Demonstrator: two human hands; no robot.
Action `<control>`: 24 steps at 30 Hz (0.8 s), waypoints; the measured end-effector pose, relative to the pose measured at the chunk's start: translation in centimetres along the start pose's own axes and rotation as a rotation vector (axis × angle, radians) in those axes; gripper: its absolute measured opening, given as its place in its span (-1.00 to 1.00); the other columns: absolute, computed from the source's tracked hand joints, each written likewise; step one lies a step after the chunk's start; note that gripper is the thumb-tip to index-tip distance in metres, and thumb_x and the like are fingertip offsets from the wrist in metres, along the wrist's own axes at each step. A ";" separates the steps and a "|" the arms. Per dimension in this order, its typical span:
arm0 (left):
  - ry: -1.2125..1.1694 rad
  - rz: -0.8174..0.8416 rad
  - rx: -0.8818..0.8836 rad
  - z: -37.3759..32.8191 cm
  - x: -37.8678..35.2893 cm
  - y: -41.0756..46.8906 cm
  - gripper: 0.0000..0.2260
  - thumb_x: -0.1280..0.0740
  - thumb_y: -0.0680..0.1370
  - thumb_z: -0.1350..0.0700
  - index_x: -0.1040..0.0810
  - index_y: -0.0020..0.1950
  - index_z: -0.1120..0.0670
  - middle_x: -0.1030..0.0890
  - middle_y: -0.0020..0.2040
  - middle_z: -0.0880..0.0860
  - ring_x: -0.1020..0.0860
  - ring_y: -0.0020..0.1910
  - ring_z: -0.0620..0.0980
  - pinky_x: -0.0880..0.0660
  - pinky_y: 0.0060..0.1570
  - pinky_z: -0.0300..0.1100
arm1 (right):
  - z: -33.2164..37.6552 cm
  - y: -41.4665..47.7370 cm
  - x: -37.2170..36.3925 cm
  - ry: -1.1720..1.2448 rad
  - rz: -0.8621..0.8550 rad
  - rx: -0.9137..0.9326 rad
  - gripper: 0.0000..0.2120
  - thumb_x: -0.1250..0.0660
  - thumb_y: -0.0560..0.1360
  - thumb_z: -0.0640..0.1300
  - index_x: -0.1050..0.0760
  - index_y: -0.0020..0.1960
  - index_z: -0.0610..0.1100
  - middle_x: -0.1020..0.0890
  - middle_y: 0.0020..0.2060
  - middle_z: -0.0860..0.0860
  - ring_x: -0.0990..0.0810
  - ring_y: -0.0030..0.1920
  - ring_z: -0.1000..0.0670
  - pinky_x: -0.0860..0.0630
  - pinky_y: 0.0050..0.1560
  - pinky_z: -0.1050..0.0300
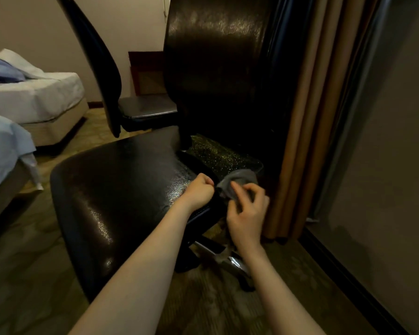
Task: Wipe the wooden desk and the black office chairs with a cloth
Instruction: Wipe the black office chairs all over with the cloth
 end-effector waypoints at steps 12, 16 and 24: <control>0.009 0.011 -0.006 0.4 0.1 -0.9 -0.82 -0.11 0.48 0.34 -0.36 0.00 0.13 -0.43 -0.07 0.05 -0.38 -0.03 0.04 -0.35 -0.06 -0.10 | -12.9 2.0 2.4 -0.070 0.058 -0.760 -0.64 -0.18 0.58 -0.24 -0.43 0.36 -0.12 -0.32 0.30 -0.20 -0.29 0.31 -0.23 -0.19 0.33 0.07; -0.075 -0.026 0.042 1.7 0.8 -0.2 -0.81 -0.10 0.47 0.33 -0.37 -0.15 0.05 -0.47 -0.07 0.08 -0.42 0.00 0.09 -0.42 0.14 0.04 | -9.5 3.4 1.8 -0.049 0.095 -0.445 -0.64 -0.24 0.54 -0.28 -0.46 0.33 -0.19 -0.37 0.23 -0.21 -0.32 0.24 -0.20 -0.19 0.24 0.16; -0.072 -0.038 0.077 3.0 2.6 -0.3 -0.79 -0.11 0.47 0.36 -0.37 -0.21 0.05 -0.47 -0.12 0.09 -0.45 -0.02 0.10 -0.36 -0.02 -0.08 | -9.3 1.1 -0.6 0.024 0.140 -0.549 -0.61 -0.20 0.58 -0.24 -0.38 0.40 -0.15 -0.31 0.26 -0.18 -0.28 0.27 -0.16 -0.21 0.24 0.18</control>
Point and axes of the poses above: each hand's wrist, its own y-axis towards the middle knuckle, its own x-axis out of the back of the hand, z = x × y, the point moved 9 cm from there along y, towards the middle knuckle
